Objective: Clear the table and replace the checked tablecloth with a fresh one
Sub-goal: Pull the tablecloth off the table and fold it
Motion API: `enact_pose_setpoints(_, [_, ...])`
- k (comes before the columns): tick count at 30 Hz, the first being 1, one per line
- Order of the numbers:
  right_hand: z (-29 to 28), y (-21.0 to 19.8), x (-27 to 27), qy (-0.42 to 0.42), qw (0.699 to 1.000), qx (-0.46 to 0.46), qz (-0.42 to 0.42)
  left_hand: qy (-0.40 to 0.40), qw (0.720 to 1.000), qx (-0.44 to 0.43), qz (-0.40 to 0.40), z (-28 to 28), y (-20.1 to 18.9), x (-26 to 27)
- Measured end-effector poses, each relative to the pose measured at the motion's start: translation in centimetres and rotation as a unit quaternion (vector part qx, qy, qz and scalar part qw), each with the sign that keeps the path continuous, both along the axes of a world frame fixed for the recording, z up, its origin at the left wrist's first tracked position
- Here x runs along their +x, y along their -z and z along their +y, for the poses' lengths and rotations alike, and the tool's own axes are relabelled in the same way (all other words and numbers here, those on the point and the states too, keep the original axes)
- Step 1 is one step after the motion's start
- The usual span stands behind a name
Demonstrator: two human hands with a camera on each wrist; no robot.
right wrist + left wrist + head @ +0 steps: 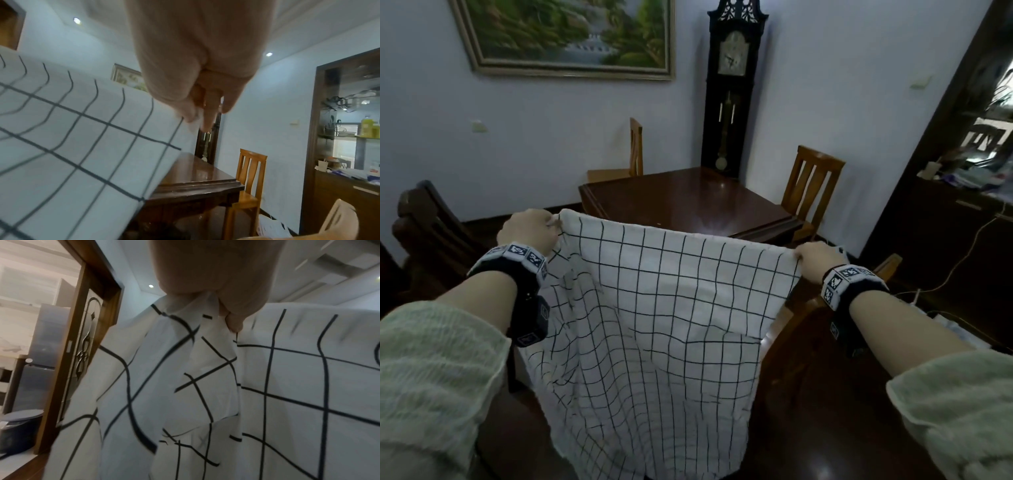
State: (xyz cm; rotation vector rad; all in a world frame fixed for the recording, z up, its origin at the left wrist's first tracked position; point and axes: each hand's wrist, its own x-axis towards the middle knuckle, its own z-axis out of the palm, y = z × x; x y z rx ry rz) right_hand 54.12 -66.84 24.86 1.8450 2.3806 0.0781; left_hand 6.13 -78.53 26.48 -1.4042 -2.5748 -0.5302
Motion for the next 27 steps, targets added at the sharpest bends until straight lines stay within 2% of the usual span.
enact_pose_setpoints(3, [-0.4, -0.6, -0.3, 0.023, 0.995, -0.046, -0.090, 0.021, 1.000, -0.010, -0.021, 0.6, 0.0, 0.9])
enact_pose_setpoints(5, [-0.7, -1.4, -0.1, 0.055, 0.995, -0.020, -0.080, 0.029, 0.999, -0.019, -0.032, 0.9, -0.1, 1.3])
enact_pose_setpoints(7, [-0.6, -3.3, 0.6, 0.067, 0.991, 0.115, -0.015, 0.030, 0.999, -0.016, -0.030, 1.0, -0.4, 1.3])
enact_pose_setpoints(9, [-0.7, -4.8, 1.2, 0.030, 0.958, 0.281, 0.047, 0.027, 1.000, -0.008, -0.011, 1.1, -0.6, 1.3])
enact_pose_setpoints(10, [-0.7, -4.9, 1.4, 0.019, 0.947, 0.315, 0.061, 0.024, 1.000, -0.007, -0.005, 1.1, -0.7, 1.4])
enact_pose_setpoints(11, [-1.0, -5.0, 1.4, 0.026, 0.954, 0.295, 0.057, 0.020, 1.000, -0.010, -0.004, 1.1, -0.7, 1.5])
enact_pose_setpoints(13, [-1.4, -4.2, 1.2, 0.064, 0.985, 0.160, -0.005, 0.013, 0.999, -0.024, -0.017, 1.2, -0.4, 2.1])
enact_pose_setpoints(15, [-1.5, -3.5, 1.4, 0.078, 0.990, 0.114, -0.012, 0.007, 0.999, -0.036, -0.027, 1.3, -0.1, 2.8])
enact_pose_setpoints(18, [-0.9, -3.1, 2.1, 0.058, 0.984, 0.158, 0.065, -0.001, 0.998, -0.044, -0.041, 1.2, 0.3, 3.1])
enact_pose_setpoints(21, [-0.4, -2.6, 2.6, 0.013, 0.976, 0.135, 0.172, -0.008, 0.997, -0.051, -0.049, 0.9, 0.3, 3.0])
enact_pose_setpoints(24, [-0.4, -2.2, 2.9, -0.025, 0.972, 0.044, 0.228, -0.013, 0.997, -0.051, -0.061, 0.5, 0.3, 2.9])
enact_pose_setpoints(27, [-1.5, -2.1, 2.9, -0.018, 0.957, -0.030, 0.289, -0.022, 0.995, -0.050, -0.082, 0.1, 0.5, 2.5])
